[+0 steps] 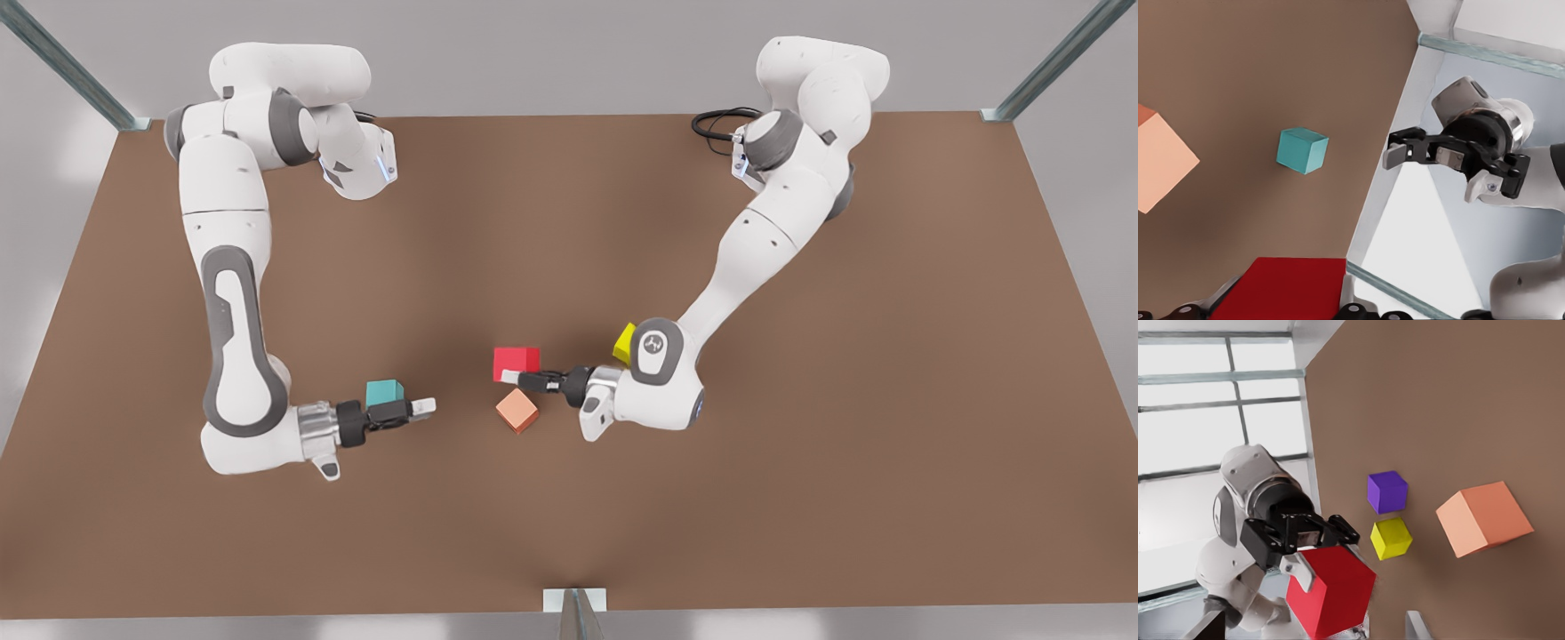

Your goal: Pick up red wooden cube and pass to hand red wooden cube and place in blue wooden cube

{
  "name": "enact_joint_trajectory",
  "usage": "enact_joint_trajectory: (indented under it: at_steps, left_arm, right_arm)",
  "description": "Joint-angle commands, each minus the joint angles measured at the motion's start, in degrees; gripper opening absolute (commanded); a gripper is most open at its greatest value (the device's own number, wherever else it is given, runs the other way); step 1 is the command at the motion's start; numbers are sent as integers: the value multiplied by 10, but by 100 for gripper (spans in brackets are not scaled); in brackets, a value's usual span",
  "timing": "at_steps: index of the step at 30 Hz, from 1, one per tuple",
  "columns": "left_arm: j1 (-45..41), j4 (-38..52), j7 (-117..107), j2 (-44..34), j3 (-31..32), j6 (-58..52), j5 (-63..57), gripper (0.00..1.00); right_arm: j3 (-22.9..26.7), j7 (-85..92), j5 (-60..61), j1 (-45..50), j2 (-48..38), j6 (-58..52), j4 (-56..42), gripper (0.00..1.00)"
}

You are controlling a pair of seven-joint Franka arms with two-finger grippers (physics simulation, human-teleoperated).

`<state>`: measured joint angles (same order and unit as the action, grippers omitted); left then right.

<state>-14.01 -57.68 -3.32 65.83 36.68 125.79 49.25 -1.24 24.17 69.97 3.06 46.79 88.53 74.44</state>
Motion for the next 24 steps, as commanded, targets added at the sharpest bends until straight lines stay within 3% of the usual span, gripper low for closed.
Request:
enact_joint_trajectory:
  at_steps: [1, 4, 8, 13, 17, 24]
  left_arm:
    - [1, 5, 392, 5, 3, 45, 30, 58]
    - [5, 5, 415, 5, 3, 45, 43, 50]
    - [3, 5, 420, 11, 8, 49, 68, 50]
    - [5, 7, 427, 18, 11, 49, 84, 51]
    - [9, 7, 427, 18, 12, 48, 85, 55]
    - [10, 7, 428, 18, 14, 47, 88, 55]
  right_arm:
    - [0, 413, 29, -7, 7, -68, 10, 100]
    - [0, 601, 46, -12, 30, -69, 9, 100]
    - [0, 786, 61, -10, 40, -67, 0, 100]
    - [0, 925, 59, 5, 36, 18, -12, 100]
    - [0, 955, 53, 29, 11, 89, -10, 100]
    - [-7, 958, 102, 59, 13, 90, 0, 100]
